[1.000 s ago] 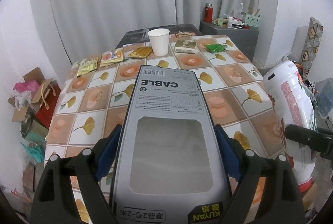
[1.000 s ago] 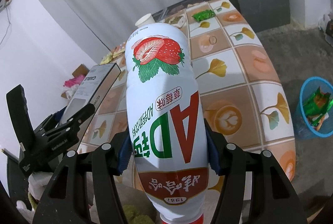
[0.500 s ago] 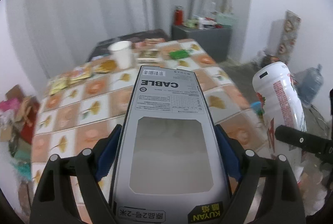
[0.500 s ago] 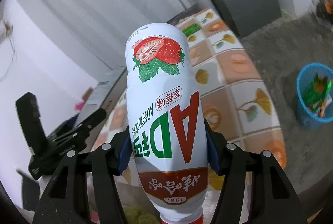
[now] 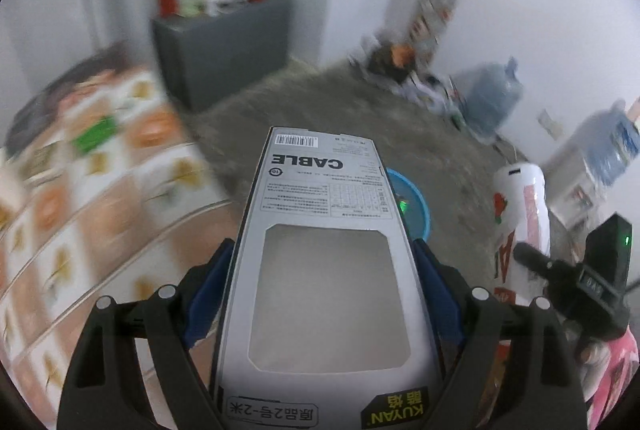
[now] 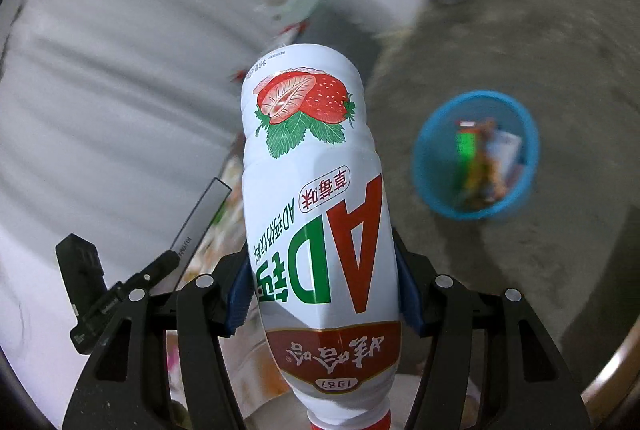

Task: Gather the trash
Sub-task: 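Lower both tools over the wastebasket and open them to drop the items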

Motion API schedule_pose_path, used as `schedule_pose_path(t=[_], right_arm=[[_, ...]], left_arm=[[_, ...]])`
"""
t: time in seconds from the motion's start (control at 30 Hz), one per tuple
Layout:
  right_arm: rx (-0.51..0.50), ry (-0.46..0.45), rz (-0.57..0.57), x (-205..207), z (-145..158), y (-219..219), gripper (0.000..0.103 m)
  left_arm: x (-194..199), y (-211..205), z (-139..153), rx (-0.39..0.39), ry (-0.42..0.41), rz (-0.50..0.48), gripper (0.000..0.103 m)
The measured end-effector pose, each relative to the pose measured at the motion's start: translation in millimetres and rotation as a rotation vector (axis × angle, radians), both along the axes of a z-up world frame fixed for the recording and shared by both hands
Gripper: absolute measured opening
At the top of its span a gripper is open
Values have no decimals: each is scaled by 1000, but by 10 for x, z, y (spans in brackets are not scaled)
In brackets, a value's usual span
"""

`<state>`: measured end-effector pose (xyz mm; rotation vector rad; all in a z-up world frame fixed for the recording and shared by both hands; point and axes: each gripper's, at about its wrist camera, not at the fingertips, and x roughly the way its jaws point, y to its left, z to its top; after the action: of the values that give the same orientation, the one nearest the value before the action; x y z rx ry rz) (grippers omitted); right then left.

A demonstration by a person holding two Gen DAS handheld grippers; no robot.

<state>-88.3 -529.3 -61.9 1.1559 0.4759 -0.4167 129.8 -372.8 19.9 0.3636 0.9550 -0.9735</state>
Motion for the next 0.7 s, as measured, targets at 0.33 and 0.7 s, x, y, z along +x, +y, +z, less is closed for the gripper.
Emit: schedule_pose_path(t=[0.33,0.7], right_arm=[[228,58,-145,279,-969,-843,57],[304,234,-288,563,-1872,-1483,71]], left_arm=[[358,-1753,-1040,140,168,-45,86],[579,-2433,-1675,74,329,35,89]])
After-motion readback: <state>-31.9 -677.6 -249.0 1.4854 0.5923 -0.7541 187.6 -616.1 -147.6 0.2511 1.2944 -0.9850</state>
